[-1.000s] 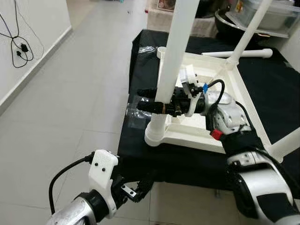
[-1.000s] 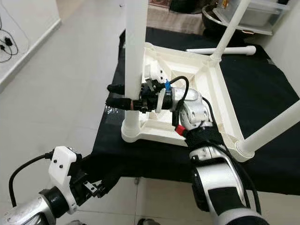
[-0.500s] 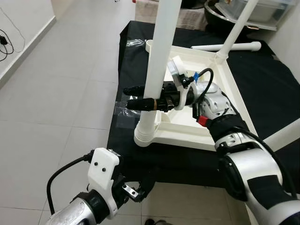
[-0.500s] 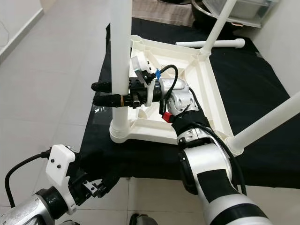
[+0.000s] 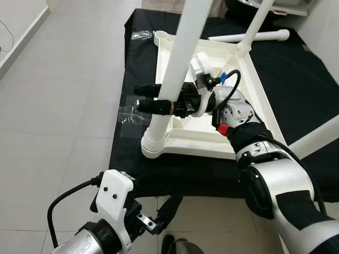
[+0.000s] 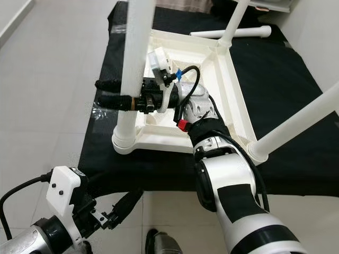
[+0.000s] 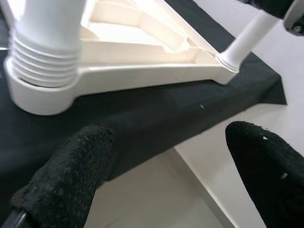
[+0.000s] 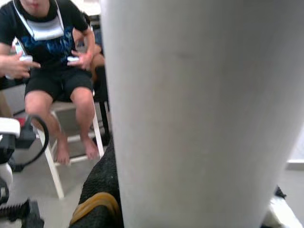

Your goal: Building children table

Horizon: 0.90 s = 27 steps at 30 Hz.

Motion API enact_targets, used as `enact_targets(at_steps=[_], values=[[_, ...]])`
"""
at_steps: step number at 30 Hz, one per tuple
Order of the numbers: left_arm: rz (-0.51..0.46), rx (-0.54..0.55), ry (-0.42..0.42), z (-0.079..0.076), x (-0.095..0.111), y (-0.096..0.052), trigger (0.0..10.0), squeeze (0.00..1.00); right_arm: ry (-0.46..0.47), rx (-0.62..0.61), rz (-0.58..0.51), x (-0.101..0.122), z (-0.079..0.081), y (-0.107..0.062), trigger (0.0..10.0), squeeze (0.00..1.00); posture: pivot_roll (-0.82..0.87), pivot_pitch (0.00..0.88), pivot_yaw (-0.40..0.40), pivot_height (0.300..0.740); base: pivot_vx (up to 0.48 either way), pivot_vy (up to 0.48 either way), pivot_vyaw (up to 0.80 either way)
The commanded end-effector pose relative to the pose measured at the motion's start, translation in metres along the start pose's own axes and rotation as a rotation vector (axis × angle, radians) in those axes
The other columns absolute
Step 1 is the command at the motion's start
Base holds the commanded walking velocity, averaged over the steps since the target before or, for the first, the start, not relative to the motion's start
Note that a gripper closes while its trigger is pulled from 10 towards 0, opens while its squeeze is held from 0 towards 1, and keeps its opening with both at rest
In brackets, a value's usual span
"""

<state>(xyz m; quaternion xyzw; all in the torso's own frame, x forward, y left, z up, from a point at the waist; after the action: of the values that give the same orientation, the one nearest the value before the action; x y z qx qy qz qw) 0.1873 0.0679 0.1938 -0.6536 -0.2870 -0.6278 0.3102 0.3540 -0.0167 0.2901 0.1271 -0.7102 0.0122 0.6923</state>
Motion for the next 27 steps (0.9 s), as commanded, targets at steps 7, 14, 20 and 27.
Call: enact_targets(at_steps=[7, 14, 20, 27], values=[[0.013, -0.019, -0.001, -0.003, 0.001, -0.002, 10.0, 0.00, 0.029, 0.025, 0.112, -0.035, 0.004, 0.008, 10.0, 0.00, 0.27, 0.342, -0.141, 0.740, 0.000, 0.000, 0.00], [0.013, -0.016, 0.006, -0.003, 0.002, 0.002, 10.0, 0.00, 0.017, 0.009, 0.144, -0.037, 0.004, 0.002, 10.0, 0.00, 0.23, 0.320, -0.140, 0.740, 0.000, 0.000, 0.00], [0.010, -0.014, 0.007, -0.001, 0.000, 0.007, 10.0, 0.00, -0.009, -0.074, 0.181, -0.037, -0.004, -0.001, 10.0, 0.00, 0.21, 0.286, -0.149, 0.740, 0.000, 0.000, 0.00], [0.016, -0.006, 0.014, 0.002, -0.006, 0.013, 10.0, 0.00, -0.006, -0.216, 0.233, -0.044, -0.019, 0.002, 10.0, 0.00, 0.17, 0.248, -0.159, 0.740, 0.000, 0.000, 0.00]])
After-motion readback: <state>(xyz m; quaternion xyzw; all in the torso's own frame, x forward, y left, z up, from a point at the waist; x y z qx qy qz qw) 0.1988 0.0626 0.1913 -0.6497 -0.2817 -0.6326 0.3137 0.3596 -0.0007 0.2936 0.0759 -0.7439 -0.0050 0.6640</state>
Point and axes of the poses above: a point about 5 cm out from each wrist's last joint towards the gripper, its own y axis pointing out of the wrist towards the gripper, its own x axis along the axis of the wrist's last joint, z = x × y, the point moved 5 cm from there along y, pointing out of the wrist towards the gripper, and after that the axes turned 11 degrees about y, right-handed, at the moved point
